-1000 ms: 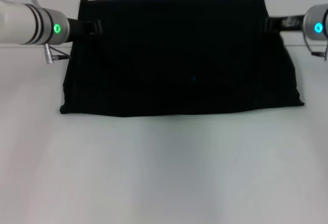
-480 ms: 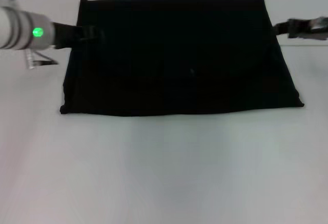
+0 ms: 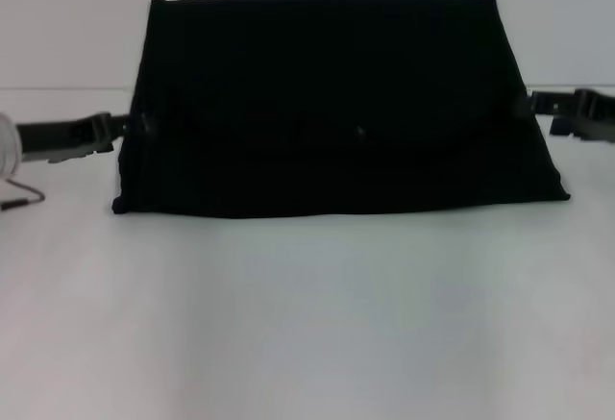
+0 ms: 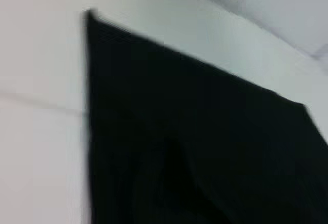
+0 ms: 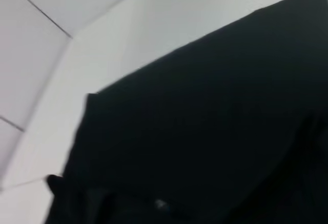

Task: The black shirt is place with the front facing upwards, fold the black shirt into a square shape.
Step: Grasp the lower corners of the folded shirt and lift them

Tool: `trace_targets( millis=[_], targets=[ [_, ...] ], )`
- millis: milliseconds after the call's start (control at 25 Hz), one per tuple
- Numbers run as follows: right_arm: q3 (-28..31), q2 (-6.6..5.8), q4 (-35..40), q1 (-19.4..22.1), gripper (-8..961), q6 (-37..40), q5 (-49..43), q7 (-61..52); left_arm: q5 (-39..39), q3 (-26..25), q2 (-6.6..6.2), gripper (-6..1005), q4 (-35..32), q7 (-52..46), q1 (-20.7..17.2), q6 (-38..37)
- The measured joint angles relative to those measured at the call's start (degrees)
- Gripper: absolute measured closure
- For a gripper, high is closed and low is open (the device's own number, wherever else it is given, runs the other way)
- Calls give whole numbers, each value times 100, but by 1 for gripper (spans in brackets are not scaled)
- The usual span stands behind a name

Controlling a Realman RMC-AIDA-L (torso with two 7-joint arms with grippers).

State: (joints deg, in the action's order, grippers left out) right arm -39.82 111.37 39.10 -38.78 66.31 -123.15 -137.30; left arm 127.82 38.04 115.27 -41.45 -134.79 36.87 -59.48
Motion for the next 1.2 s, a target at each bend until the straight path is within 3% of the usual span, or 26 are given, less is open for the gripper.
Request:
trace_targets(
  millis=[120,240,480,640,1200],
  targets=[
    [122,46,-148,273,146,127,587,496,-439,-51,162,187,12,1422,-239,59],
    [248,30,-281,420,93,166,994,785,-447,-66,246,113,192,1904,-256,353],
    [354,-69,-361,404,102,181,1105,877,-368,-38,211,233,711,1932,-71,749],
    [357,-73,-361,389,102,163,1098,881,-327,-29,211,343,834,1946,-61,853],
    [413,-55,-359,394,102,160,1138,879,-307,20,247,377,903,2000,-150,953]
  ],
)
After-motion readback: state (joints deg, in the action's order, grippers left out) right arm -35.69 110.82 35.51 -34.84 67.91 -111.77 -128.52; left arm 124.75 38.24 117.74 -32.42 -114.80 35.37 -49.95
